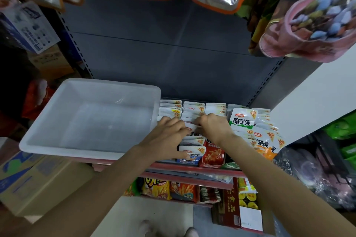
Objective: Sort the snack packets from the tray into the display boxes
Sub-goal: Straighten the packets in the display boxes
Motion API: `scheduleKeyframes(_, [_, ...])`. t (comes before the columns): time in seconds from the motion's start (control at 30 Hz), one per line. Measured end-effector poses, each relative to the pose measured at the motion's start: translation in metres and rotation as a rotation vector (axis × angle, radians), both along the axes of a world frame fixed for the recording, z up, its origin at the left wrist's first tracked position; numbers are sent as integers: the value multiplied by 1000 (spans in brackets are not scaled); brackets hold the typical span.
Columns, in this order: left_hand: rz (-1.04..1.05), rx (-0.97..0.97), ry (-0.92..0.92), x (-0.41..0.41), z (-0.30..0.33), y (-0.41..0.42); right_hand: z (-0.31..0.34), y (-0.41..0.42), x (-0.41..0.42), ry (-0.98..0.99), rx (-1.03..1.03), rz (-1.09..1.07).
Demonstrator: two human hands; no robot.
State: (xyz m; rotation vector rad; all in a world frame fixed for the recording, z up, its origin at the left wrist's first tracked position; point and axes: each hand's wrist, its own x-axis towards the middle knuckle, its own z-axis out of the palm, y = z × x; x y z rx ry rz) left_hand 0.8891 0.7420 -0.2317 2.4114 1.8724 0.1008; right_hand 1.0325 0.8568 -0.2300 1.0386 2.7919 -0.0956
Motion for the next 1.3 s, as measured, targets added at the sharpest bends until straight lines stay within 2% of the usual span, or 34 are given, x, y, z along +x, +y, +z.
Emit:
scheduleKeyframes(0.13, [81,40,165,19,-4,5,-4,-6,4,84,62,-19])
scheduleKeyframes(0.3, [148,22,190,31,-9,14,2,-10,14,163,152,28])
scheduleKeyframes(0.4, [101,140,235,33,-17,10,1,-15,22,270,234,67])
scheduleKeyframes(0.5, [120,253,188,31,-30,6,-3,-22,28,301,232,70])
scheduleKeyframes(0.6, [121,290,174,27,-33,4,-4,-14,21,131,83,-6])
scheduleKeyframes(0.67, [94,273,163,24,-33,1,-3,-8,16,108,-71,-35])
scheduleKeyframes(0.73, [70,263,150,19,-35,-7,-1,-5,13,164,-155,-63])
scheduleKeyframes(0.9, [7,248,171,9,-39,-26,-5,-4,23,325,-218,-79])
scheduleKeyframes(1.03, [5,333,146,10,-39,-29,-3,-9,34,468,-279,-50])
scheduleKeyframes(1.17, [0,420,127,13,-40,-30,-2,-15,44,480,-362,-24])
scheduleKeyframes(1.3, [-28,449,117,18,-38,-36,-6,-19,46,464,-347,33])
